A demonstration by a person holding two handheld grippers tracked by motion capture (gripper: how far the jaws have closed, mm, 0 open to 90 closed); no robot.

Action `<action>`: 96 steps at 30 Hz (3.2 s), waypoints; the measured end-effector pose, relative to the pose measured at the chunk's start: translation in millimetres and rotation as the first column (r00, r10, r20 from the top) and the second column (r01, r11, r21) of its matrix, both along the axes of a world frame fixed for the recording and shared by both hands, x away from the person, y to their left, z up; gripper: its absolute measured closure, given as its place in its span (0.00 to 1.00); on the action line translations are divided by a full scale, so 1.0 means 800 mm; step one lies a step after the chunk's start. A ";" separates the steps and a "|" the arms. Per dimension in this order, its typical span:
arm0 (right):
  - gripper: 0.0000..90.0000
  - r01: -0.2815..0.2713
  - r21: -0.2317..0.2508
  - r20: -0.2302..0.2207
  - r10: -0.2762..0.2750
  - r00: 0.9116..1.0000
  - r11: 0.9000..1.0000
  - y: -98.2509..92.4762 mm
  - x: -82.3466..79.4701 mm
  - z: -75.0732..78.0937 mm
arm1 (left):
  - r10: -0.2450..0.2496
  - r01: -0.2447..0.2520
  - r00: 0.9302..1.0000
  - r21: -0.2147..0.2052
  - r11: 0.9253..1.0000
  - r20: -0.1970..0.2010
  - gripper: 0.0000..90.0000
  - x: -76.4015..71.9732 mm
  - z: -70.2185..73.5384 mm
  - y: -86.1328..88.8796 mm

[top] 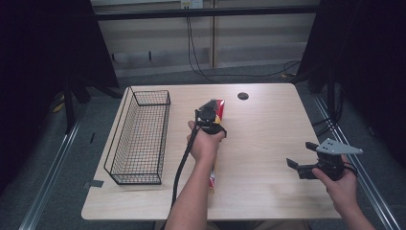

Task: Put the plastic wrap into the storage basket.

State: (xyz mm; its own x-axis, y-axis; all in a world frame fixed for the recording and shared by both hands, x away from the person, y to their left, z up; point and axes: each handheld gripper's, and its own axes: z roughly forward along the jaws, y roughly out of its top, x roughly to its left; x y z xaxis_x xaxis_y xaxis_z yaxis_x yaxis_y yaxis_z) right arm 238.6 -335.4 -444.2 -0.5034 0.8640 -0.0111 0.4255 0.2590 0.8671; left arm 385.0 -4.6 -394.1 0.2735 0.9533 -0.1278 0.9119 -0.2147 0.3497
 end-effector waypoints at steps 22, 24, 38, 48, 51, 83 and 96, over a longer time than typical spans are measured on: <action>0.05 -0.002 -0.007 0.007 0.002 1.000 1.000 0.001 0.001 0.000 | 0.035 -0.036 0.999 0.001 0.999 0.004 0.49 0.008 0.032 0.036; 0.05 -0.001 -0.014 0.005 0.001 1.000 1.000 0.001 0.000 0.000 | 0.043 -0.043 0.999 0.003 0.999 0.005 0.49 0.008 0.034 0.040; 0.05 -0.008 -0.013 0.001 0.008 1.000 1.000 0.002 0.002 -0.003 | 0.069 -0.069 0.998 0.001 0.998 0.007 0.49 0.012 0.050 0.060; 0.05 -0.012 -0.015 -0.006 0.012 1.000 1.000 0.004 0.002 -0.003 | 0.092 -0.093 0.996 0.007 0.996 0.016 0.49 0.013 0.059 0.075; 0.05 -0.010 -0.014 -0.005 0.010 1.000 1.000 0.004 0.002 -0.003 | 0.099 -0.099 0.995 0.009 0.995 0.018 0.49 0.013 0.063 0.078; 0.05 -0.016 -0.014 -0.011 0.016 1.000 1.000 0.006 0.003 -0.002 | 0.183 -0.184 0.982 0.011 0.983 0.035 0.49 0.011 0.077 0.135; 0.05 -0.020 -0.014 -0.013 0.020 1.000 1.000 0.007 0.003 -0.002 | 0.209 -0.210 0.977 0.007 0.978 0.031 0.49 0.010 0.080 0.155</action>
